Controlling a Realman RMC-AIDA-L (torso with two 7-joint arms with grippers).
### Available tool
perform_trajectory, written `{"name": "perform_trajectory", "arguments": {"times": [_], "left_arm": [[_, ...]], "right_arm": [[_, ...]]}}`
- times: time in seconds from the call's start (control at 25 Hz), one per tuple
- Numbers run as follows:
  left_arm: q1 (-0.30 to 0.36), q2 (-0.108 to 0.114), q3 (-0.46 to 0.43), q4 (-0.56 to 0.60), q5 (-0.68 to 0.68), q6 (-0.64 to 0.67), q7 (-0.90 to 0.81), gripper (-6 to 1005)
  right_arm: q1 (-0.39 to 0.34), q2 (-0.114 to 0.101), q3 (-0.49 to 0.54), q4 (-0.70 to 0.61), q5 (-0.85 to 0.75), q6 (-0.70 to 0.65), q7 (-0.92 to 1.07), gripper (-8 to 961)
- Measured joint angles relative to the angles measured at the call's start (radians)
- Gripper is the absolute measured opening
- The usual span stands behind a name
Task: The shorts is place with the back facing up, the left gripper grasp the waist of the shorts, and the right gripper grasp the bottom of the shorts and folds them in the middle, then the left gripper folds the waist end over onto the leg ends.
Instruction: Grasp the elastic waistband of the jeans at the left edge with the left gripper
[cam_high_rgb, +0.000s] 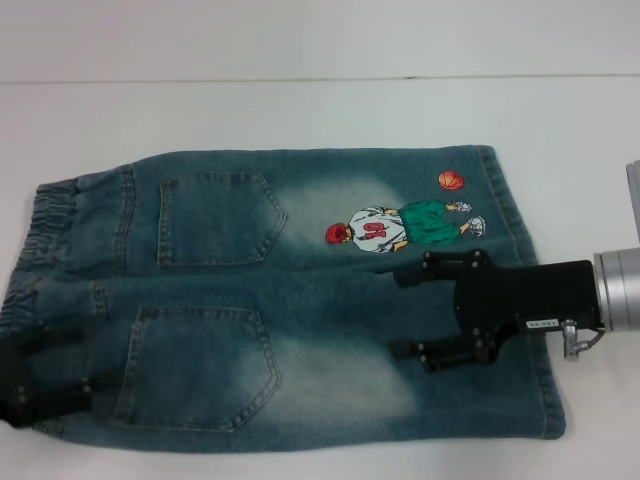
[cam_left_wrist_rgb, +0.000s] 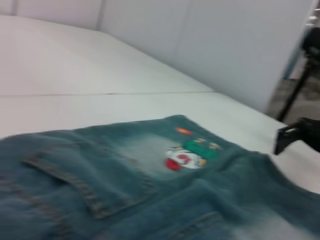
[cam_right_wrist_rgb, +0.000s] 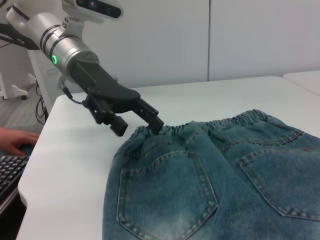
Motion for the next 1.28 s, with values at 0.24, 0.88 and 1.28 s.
{"name": "perform_trajectory", "arguments": {"times": [0.24, 0.88, 1.28], "left_arm": [[0.054, -0.072, -0.021, 0.38, 0.016, 0.06, -0.21, 884], [0.019, -0.106, 0.139, 0.596, 0.225, -0.106, -0.494, 879], [0.009, -0.105, 0.236, 0.605, 0.334, -0.177, -0.595, 880]], "right_arm": [[-0.005, -0.004, 0.004, -0.023, 0.0, 0.001, 0.019, 882], [-0.005, 0.001, 0.006, -0.027, 0.006, 0.041, 0.015, 881], [-0.005, -0.003, 0.02, -0.027, 0.003, 0.066, 0.02, 881]]}}
